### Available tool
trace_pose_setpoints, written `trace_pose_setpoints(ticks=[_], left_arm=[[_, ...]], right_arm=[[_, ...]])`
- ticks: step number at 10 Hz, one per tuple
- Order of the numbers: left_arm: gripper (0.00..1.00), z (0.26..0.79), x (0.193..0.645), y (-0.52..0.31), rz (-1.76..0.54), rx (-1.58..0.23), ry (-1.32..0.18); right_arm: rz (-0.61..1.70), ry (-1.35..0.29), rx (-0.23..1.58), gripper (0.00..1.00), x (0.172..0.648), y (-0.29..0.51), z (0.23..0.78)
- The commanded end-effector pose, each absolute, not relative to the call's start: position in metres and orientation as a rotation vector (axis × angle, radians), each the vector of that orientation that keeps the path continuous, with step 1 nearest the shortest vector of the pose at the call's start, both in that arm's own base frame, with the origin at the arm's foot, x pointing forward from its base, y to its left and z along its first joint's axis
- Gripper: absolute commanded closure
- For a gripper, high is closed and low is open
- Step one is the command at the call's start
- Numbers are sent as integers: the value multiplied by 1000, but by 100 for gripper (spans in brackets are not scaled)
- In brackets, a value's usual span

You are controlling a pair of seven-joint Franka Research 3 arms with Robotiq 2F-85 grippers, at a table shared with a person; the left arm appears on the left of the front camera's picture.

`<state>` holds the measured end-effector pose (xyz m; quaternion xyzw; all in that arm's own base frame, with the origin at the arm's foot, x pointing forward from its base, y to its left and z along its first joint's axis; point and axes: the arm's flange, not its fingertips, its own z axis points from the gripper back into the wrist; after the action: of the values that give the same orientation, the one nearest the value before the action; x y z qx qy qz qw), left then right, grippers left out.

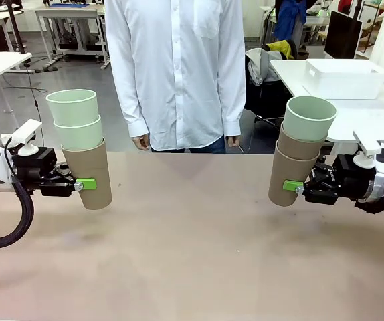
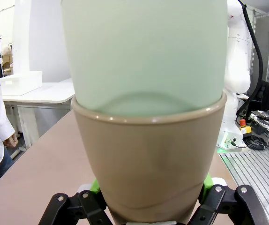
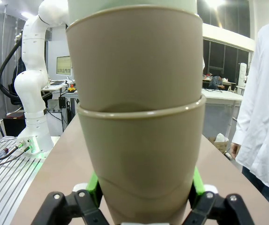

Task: Stack the cups and store them in the basket.
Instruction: Place the stack of Reusable plastic cups into the Pantry Basket.

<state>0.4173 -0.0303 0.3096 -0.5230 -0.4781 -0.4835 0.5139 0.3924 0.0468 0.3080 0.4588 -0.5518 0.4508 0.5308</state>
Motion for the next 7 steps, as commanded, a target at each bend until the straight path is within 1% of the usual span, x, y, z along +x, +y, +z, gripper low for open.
trace_pose_setpoints(ticks=[1, 7], left_arm=[[15, 315, 418, -30, -1168, -1261, -1158], [15, 315, 418, -30, -1168, -1261, -1158]], right_arm=[[1079, -1333, 1094, 13, 393, 46, 312], [1079, -1333, 1094, 13, 393, 46, 312]])
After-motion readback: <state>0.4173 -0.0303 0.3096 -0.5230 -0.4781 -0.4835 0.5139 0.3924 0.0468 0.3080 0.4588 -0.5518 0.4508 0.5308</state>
